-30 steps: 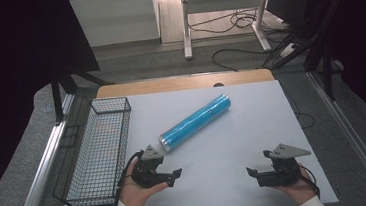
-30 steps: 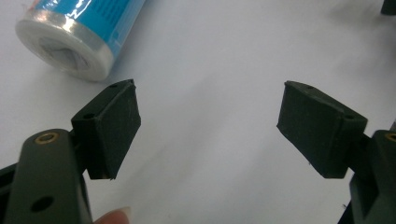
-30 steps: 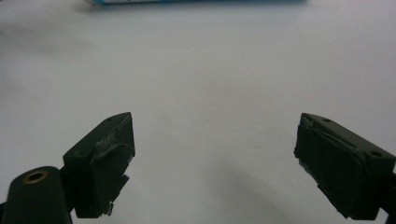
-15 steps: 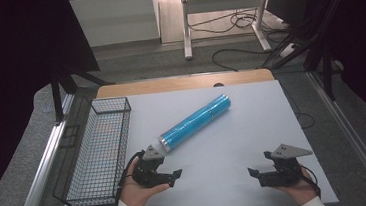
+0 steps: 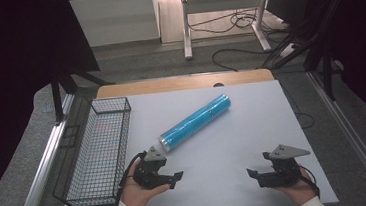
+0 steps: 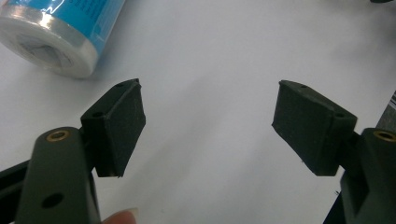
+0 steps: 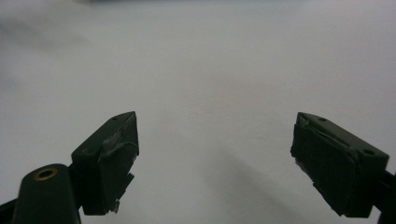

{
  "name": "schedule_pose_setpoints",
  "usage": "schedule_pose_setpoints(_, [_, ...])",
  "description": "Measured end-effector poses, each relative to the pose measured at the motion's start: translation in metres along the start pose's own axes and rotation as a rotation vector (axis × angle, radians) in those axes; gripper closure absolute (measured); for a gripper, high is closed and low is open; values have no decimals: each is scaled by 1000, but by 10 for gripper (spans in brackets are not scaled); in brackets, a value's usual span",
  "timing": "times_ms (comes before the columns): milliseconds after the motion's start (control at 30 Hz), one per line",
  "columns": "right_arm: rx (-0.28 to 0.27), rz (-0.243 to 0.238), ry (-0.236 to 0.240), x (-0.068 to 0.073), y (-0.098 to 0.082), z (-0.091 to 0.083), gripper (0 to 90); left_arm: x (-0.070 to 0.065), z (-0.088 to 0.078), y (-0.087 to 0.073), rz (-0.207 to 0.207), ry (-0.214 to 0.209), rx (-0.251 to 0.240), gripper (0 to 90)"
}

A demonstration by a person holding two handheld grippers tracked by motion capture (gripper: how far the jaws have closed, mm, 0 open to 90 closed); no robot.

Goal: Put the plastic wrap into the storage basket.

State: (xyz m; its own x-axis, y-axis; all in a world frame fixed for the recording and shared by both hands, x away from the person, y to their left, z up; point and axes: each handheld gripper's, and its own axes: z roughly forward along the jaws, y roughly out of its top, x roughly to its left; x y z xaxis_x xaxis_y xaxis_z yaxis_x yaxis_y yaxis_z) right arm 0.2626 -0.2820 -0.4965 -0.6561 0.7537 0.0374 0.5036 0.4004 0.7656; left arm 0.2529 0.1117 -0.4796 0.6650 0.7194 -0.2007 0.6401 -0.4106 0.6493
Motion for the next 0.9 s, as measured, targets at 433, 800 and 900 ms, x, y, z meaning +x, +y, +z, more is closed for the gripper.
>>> schedule_pose_setpoints(433, [-2, 20, -18, -4, -3, -7, 176, -18, 15, 20, 62, -13, 5, 234])
schedule_pose_setpoints(800, [-11, 26, -40, -4, -1, -8, 169, -8, 27, 65, 128, 26, 10, 216])
schedule_pose_setpoints(900, [-11, 25, -43, -4, 0, -8, 168, -4, 29, 73, 139, 29, 9, 229])
